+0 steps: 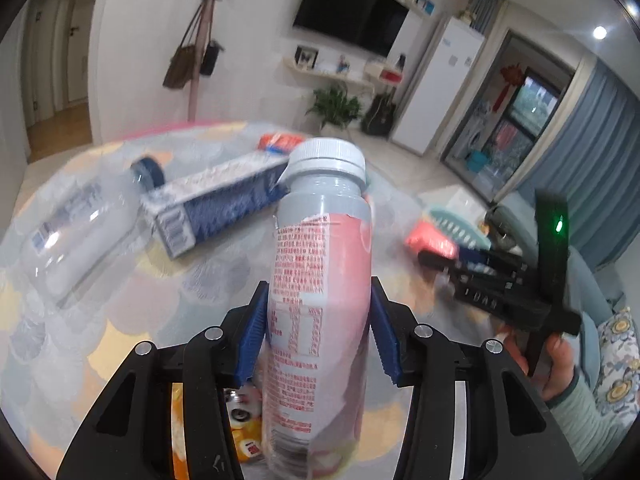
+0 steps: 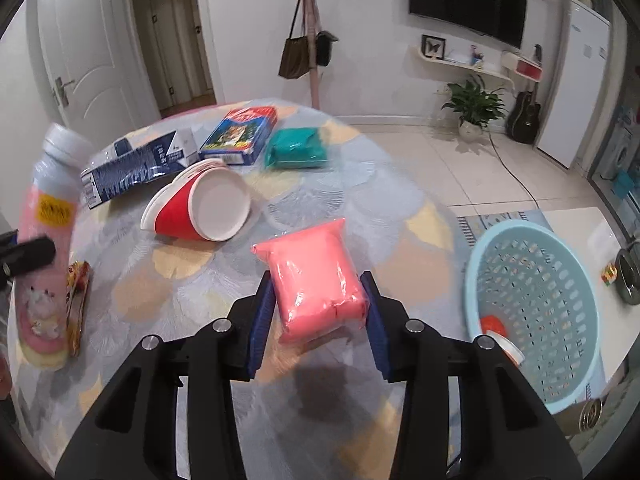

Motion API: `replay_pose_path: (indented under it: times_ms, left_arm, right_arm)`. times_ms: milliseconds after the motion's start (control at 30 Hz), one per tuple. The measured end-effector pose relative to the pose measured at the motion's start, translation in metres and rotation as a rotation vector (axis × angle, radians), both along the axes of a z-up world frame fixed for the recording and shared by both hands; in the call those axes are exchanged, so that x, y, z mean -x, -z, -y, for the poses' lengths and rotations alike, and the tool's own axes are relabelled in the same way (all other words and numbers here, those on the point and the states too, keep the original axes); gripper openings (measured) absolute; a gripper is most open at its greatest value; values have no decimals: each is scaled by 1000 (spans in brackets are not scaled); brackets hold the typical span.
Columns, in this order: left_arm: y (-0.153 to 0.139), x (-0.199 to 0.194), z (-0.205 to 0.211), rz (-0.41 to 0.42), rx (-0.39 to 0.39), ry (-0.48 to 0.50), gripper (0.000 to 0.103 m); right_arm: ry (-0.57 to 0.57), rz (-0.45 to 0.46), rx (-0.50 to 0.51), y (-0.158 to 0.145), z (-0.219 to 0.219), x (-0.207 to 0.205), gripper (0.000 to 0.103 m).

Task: Collect trash
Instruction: 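Grasp the pink drink bottle with the left tool while the right tool grasps the pink packet, then carry bottle and packet over the blue basket and open both tools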

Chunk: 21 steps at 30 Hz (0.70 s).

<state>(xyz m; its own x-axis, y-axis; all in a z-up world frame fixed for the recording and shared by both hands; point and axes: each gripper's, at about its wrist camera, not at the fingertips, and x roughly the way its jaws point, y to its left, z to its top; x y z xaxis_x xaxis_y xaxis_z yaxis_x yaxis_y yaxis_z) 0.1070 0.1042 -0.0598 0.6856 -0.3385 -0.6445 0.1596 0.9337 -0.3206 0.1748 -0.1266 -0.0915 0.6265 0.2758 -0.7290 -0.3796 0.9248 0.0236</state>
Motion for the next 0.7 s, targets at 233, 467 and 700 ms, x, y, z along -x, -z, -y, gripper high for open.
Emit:
replay_pose_path:
  times_ms: [233,467,700]
  left_arm:
    - [-31,3,30,104,18,31,46]
    - [-55,-13,82,159,10,117,46]
    - [-58,-41,143,169,17,223,46]
  right_arm:
    - [64,101,-34,-34,38,20,39]
    - [152,174,-81,-58,86,34,39]
    - [317,245,-4,-66,141,42,39]
